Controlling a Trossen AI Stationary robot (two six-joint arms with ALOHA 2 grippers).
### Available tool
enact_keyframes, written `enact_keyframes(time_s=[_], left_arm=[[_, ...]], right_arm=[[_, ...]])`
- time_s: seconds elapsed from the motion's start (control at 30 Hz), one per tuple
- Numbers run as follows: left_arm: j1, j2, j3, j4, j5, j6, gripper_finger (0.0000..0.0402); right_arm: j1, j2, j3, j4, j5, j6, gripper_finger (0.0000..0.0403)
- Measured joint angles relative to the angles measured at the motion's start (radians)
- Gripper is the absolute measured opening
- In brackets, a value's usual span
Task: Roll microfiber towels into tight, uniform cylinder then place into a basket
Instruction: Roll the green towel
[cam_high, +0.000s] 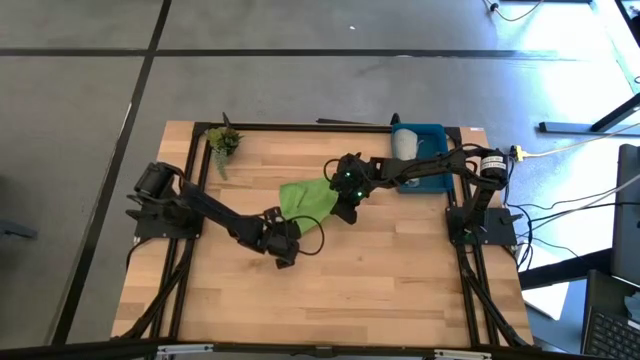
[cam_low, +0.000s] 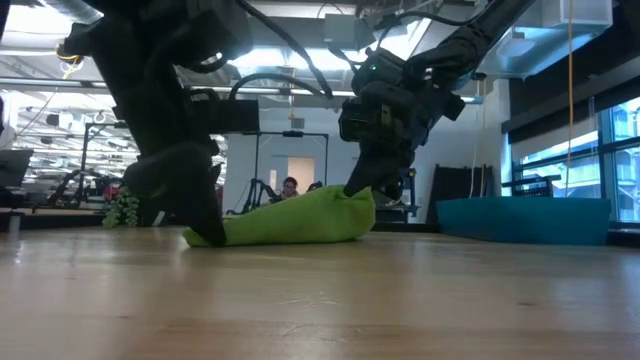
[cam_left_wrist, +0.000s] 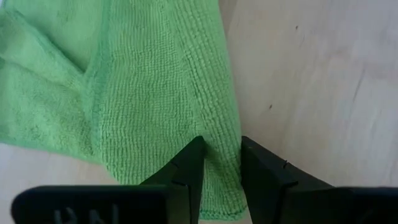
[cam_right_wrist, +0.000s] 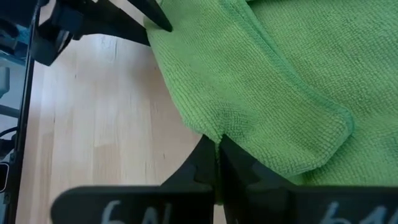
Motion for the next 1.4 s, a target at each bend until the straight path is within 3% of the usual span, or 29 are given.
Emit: enact_keyframes(time_s=[0.1,0.27,0.4,0.5,0.8,1.4], left_arm=[[0.000,0.007,0.001,-0.001,-0.001,0.004,0.0073],[0.002,-0.012,-0.001,-0.020,0.002,0.037,0.0008],[0.013,-0.056,-0.001,-0.026,0.030,0.076,0.0002],[0.044,-0.086,0.000,-0.034,0.107,0.083,0.0001],[0.138,-0.141,0.000,-0.043,0.244,0.085,0.0000],[0.300,-0.153,0.031,-0.067,0.248,0.079,0.0000]], right_arm=[[0.000,0.000,0.000,0.000,0.000,-0.001,0.0006],[0.000,0.000,0.000,-0.003,0.000,0.002,0.0006],[0.003,0.000,0.000,-0.036,0.056,0.004,0.0006],[0.006,0.000,0.000,-0.073,0.105,0.005,0.0006],[0.006,0.065,0.000,-0.075,0.112,0.001,0.0006],[0.005,0.111,0.002,-0.067,0.093,-0.015,0.0006]])
